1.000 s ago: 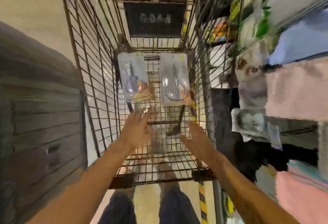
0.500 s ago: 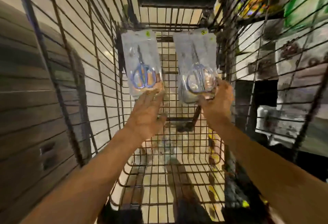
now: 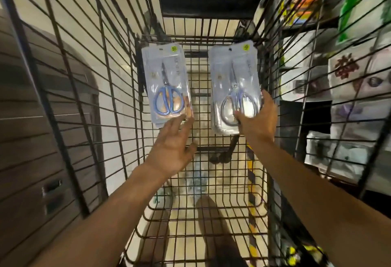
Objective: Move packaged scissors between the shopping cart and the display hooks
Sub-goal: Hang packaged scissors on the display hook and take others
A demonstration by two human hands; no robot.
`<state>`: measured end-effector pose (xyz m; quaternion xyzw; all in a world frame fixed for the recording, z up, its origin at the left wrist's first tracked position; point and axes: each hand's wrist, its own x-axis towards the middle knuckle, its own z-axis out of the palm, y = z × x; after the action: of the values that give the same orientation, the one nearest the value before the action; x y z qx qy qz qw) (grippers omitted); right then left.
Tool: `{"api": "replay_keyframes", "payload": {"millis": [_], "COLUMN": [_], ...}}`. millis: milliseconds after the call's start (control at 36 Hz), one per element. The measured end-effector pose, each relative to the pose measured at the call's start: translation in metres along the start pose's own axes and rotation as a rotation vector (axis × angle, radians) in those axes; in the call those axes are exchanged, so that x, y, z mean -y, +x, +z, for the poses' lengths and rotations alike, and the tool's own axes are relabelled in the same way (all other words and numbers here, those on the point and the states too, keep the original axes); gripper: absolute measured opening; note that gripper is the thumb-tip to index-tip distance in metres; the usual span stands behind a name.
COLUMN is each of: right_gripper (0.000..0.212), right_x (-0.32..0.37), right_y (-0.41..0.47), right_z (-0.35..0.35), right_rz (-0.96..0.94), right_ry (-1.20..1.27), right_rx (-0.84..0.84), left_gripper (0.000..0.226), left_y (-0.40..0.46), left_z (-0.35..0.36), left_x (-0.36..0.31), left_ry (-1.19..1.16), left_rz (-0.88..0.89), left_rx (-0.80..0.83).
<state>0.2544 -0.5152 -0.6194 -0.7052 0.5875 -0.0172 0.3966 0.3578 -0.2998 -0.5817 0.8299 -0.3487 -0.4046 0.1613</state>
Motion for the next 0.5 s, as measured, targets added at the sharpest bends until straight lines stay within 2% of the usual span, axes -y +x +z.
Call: {"api": "replay_keyframes", "payload": {"millis": [56, 111, 194, 278, 389, 500], "right_gripper": [0.089, 0.079, 0.056, 0.051, 0.048, 0.038], "right_x": [0.001, -0.001, -0.008, -0.011, -0.007, -0.004], "right_y": [-0.011, -0.024, -0.041, -0.055, -0.078, -0.101], "right_z": [-0.003, -0.005, -0.008, -0.014, -0.028, -0.04], "right_rz": [0.049, 0.1, 0.081, 0.103, 0.223, 0.246], "right_ry": [0.147, 0.246, 0.215, 0.298, 0.522, 0.616], "right_rx": [0.025, 0.062, 0.106, 0.188, 0.337, 0.499], "left_gripper": [0.073, 0.075, 0.075, 0.072, 0.086, 0.075], "left_y": [-0.001, -0.001, -0.002, -0.002, -0.004, -0.006], "left_z": [0.001, 0.001, 0.0, -0.004, -0.01, -0.014], "left_x": [-0.003, -0.004, -0.005, -0.011, -0.015, -0.025], "left_ry": [-0.018, -0.045, -0.128, -0.291, -0.538, -0.807], "left_rz": [-0.035, -0.065, -0.099, -0.176, -0.287, -0.297], "left_rx": [0.036, 0.072, 0.094, 0.07, 0.026, -0.031]}}
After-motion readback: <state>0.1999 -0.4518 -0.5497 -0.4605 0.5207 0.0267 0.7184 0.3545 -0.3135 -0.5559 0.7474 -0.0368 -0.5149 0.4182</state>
